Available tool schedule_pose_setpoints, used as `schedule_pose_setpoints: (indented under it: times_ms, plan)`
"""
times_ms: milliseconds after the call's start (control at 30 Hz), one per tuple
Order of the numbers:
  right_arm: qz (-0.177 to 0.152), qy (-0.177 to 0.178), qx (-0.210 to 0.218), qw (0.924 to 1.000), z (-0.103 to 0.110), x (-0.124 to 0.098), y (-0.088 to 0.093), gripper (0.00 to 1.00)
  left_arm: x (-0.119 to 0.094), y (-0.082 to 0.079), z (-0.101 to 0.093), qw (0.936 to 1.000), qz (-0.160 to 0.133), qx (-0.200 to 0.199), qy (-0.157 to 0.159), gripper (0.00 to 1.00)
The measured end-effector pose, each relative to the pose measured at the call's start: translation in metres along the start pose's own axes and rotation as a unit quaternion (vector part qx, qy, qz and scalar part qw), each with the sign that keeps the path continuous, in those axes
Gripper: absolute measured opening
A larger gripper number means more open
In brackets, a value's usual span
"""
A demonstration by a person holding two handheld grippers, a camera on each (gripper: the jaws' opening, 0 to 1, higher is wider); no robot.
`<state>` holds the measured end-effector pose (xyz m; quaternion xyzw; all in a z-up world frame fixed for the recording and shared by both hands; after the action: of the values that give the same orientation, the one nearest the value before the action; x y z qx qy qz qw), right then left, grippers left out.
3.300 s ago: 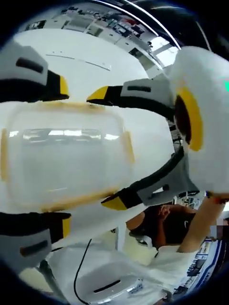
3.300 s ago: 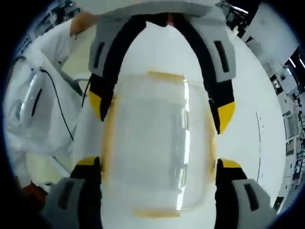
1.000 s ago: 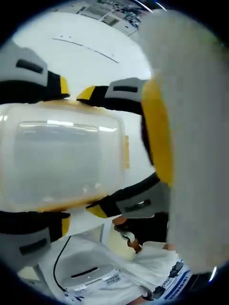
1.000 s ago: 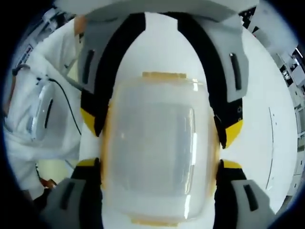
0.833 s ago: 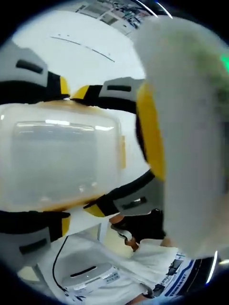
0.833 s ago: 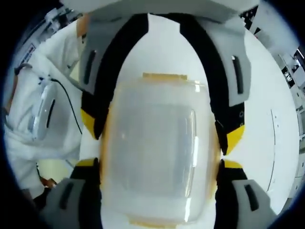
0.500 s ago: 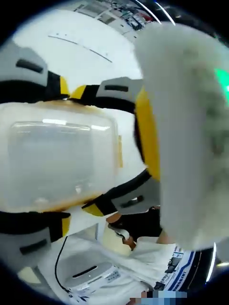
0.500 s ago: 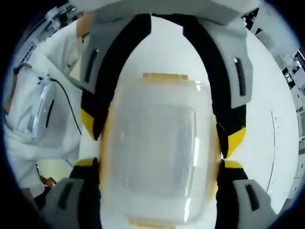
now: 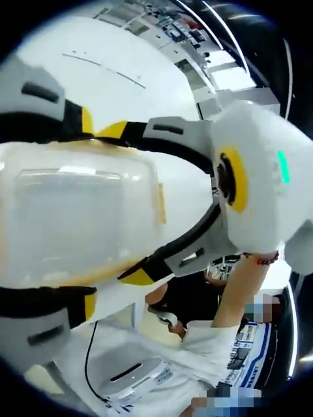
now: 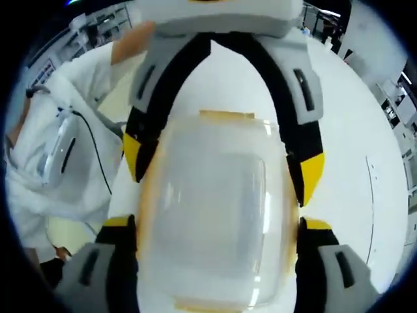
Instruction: Snap each plastic latch of the storage box into its locked position after aligning the lid with the box until every specified latch is closed and the lid sits flush.
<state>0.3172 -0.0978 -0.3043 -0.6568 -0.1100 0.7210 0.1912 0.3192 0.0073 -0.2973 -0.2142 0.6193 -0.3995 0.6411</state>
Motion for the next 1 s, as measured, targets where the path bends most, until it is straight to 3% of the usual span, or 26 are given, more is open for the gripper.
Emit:
schedule_pose_setpoints:
  times_ms: [133, 200, 567, 767, 867, 1000]
  plan:
    - [-0.003, 0.007, -0.003, 1.0, 0.003, -0.005, -0.002, 1.0, -0.013, -0.009, 0.007, 0.9992, -0.039, -0.002, -0.008, 0.94]
    - [-0.006, 0.011, -0.005, 0.9999, 0.004, -0.009, -0.003, 1.0, -0.018, -0.01, 0.006, 0.9991, -0.041, -0.002, -0.012, 0.94]
    - [-0.004, 0.039, -0.017, 0.9991, 0.012, -0.01, -0.005, 1.0, -0.011, -0.005, -0.007, 0.9994, -0.009, 0.027, -0.018, 0.91]
    - [0.002, 0.056, -0.027, 0.998, 0.021, -0.005, -0.001, 1.0, -0.009, -0.009, -0.015, 0.9972, -0.006, 0.059, -0.046, 0.85]
    - [0.001, 0.077, -0.039, 0.9962, 0.024, -0.001, 0.003, 1.0, -0.005, -0.005, -0.024, 0.9964, 0.012, 0.072, -0.044, 0.85]
    - [-0.011, 0.078, -0.03, 0.9964, 0.031, 0.0, 0.006, 1.0, -0.001, 0.005, -0.036, 0.9952, 0.043, 0.08, -0.036, 0.86]
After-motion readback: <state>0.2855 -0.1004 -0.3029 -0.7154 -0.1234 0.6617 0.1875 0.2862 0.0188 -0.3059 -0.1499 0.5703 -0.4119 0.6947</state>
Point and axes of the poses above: the point that each gripper's makers call its tool centre point, and the gripper's own axes: x roughly forward along the fingers, z roughly to its left, y roughly out of its underside, the point moved 9 cm from there along -x, roughly backward along the fingers, and after that the axes turned 8 degrees about x, right-handed, at the moved point
